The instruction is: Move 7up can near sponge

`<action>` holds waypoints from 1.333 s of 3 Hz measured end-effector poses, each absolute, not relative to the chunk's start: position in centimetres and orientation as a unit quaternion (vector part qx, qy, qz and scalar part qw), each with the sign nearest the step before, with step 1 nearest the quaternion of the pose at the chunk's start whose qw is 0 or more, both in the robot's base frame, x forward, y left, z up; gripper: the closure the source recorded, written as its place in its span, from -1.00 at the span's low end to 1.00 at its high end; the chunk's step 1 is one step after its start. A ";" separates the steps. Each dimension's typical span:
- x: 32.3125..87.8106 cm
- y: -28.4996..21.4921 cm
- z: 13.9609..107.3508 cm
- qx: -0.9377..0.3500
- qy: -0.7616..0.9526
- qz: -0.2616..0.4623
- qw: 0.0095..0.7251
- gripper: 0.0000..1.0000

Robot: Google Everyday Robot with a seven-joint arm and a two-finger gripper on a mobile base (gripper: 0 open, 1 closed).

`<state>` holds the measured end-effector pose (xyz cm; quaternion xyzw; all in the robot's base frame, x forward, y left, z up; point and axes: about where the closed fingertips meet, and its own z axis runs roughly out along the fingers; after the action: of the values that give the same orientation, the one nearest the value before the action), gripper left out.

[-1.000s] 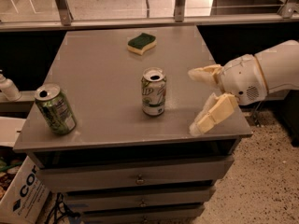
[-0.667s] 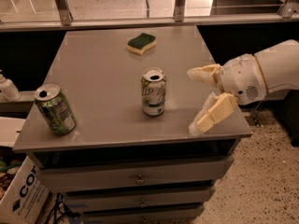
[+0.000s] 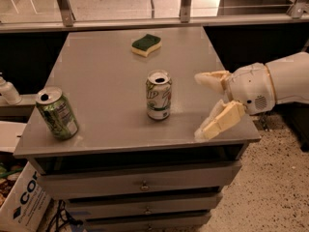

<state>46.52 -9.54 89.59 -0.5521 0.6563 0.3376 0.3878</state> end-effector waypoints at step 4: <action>53.3 -2.6 86.9 -0.530 0.615 0.336 0.477 -1.00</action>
Offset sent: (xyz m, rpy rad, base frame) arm 0.0657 0.0484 -0.0177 0.1264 -0.1702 -0.0551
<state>53.25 -2.57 86.94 -0.5299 0.6154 0.3363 0.4769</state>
